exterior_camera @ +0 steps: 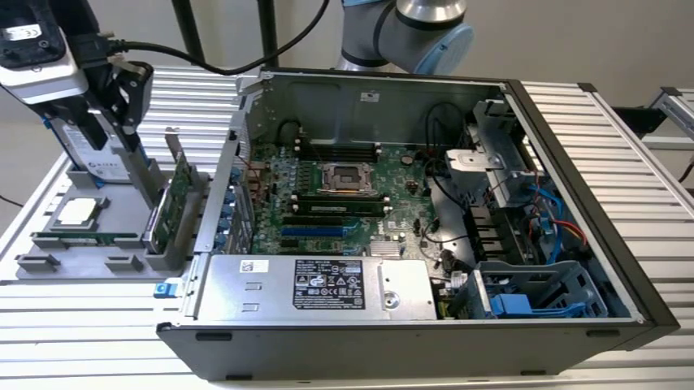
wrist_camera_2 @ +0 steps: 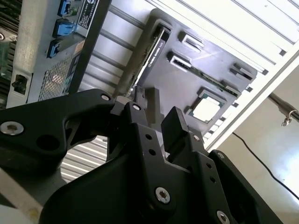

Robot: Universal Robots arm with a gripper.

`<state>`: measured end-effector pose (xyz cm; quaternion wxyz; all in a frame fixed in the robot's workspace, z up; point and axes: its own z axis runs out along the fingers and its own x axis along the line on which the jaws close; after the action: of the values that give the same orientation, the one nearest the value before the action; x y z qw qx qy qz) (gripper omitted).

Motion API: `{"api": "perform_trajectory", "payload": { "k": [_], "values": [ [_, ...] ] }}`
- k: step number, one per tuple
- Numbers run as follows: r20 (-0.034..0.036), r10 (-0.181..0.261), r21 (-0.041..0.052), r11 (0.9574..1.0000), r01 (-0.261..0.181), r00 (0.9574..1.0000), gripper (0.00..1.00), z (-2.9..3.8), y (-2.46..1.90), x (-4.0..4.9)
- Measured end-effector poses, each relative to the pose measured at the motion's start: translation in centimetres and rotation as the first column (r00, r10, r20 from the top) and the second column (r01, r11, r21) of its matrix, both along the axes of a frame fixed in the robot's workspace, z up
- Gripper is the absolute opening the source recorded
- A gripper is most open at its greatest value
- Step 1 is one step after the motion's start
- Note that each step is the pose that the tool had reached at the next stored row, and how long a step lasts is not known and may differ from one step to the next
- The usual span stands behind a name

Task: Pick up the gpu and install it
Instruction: 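Pick up the gpu and move the gpu toward the slot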

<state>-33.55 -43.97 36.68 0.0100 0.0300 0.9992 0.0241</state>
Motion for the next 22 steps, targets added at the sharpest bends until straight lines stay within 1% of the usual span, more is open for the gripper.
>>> {"api": "perform_trajectory", "payload": {
  "k": [22],
  "values": [
    [-0.0006,0.000,0.0000,1.0000,0.000,1.0000,1.00,-1.15,0.00,0.03]
  ]
}}
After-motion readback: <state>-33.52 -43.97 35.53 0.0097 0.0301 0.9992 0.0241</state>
